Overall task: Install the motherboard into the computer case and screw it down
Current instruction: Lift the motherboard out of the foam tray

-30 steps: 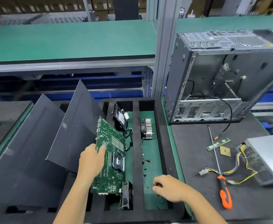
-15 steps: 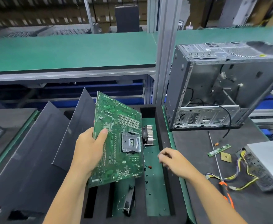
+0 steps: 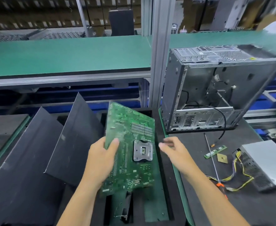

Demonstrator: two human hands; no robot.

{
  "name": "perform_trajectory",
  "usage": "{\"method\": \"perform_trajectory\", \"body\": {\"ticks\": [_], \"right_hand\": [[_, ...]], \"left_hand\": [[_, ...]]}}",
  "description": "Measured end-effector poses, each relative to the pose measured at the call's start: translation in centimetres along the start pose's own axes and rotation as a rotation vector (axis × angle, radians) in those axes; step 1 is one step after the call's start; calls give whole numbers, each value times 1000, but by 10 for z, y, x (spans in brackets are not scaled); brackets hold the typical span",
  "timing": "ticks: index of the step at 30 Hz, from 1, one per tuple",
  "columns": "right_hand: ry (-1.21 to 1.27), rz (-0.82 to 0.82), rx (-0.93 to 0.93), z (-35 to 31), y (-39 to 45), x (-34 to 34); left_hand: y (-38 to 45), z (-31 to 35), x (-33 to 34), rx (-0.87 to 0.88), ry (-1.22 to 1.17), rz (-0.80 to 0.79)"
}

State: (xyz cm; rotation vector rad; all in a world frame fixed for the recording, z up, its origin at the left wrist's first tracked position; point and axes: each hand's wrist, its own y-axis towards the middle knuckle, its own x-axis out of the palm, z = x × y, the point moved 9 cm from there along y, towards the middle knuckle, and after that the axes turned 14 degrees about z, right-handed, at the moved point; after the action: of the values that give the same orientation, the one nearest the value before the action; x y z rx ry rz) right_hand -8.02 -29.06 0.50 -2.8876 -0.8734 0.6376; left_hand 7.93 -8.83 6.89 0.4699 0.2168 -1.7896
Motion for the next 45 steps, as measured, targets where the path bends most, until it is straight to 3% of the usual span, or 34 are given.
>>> {"method": "perform_trajectory", "body": {"ticks": [3,7,11,17,22,27,34,36,38,40,43,45], "right_hand": [[234,-184,31,-40,-30,25],[443,-251,161,-57,-49,45],[580,-206,263,-46,-49,42],[870,-304,316,-35,-48,43],[936,-287,477,0,-37,43],[939,-236,600,41,-31,43],[828,-87,562,81,-19,33],[869,-175,612,85,-24,42],[740,-54,614,105,-18,33],[633,95,611,119,-14,17],[597,120,592,121,-11,9],[605,118,610,126,-5,9]], "left_hand": [[-20,47,10,317,187,32],[-48,77,30,510,425,67],[-61,79,46,497,519,32],[-80,85,76,525,632,-74],[-99,65,105,494,648,-297],[-113,37,124,370,604,-529],[-98,7,131,195,458,-597],[-76,1,122,219,383,-501],[-35,-17,95,199,375,-256],[1,-57,65,40,376,-73],[10,-131,62,-374,234,-162],[3,-153,77,-537,93,-240]]}}
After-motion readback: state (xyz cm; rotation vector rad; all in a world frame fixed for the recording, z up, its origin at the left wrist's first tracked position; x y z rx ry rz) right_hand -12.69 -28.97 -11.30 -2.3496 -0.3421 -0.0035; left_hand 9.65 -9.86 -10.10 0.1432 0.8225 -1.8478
